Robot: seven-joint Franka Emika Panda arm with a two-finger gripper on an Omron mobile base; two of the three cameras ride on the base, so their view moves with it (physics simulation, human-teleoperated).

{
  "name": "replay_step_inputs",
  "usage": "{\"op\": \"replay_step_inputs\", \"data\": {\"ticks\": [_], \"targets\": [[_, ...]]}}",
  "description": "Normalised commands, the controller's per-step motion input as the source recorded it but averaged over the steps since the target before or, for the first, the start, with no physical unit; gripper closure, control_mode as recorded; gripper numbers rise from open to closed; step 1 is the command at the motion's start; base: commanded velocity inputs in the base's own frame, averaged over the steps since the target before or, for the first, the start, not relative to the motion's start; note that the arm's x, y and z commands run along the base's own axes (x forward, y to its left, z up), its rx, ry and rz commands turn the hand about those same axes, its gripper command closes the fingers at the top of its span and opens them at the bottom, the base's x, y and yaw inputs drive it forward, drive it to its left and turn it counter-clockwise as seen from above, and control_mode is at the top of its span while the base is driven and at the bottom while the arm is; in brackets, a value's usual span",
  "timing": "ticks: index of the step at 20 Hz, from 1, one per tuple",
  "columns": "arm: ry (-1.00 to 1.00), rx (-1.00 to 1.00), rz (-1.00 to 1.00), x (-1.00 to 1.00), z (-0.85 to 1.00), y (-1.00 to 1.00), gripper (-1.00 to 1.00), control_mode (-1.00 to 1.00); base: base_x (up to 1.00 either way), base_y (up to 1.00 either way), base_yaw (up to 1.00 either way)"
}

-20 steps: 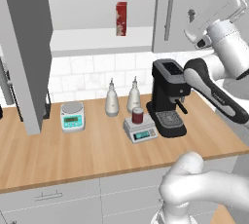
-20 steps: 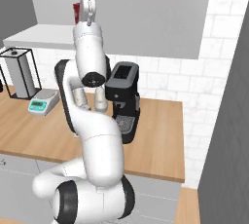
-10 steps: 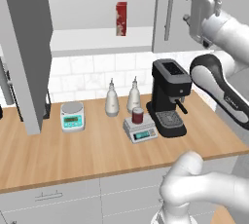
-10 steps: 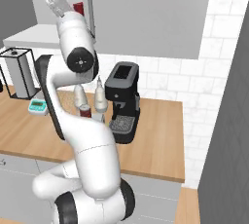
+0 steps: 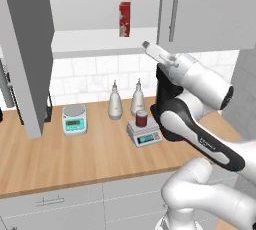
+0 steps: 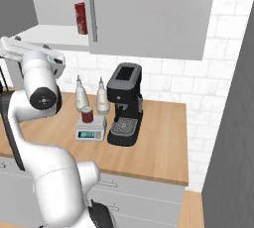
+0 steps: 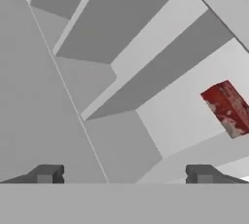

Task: Pick the canned food and place it on the digital scale for weighing, and close the cabinet.

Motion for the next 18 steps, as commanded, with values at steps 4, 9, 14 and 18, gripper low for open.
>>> {"op": "replay_step_inputs", "data": {"ticks": [4,9,14,18], "targets": [[-0.09,-0.24,-0.05,-0.02,-0.15,0.95,-1.00,-1.00,0.00,0.00,0.00],[-0.25,-0.11,-0.02,0.00,-0.30,1.00,-1.00,-1.00,0.00,0.00,0.00],[-0.58,-0.05,0.00,-0.24,-0.23,0.69,-1.00,-1.00,0.00,0.00,0.00],[-0.58,0.08,0.00,-0.46,-0.82,0.56,-1.00,-1.00,0.00,0.00,0.00]]}}
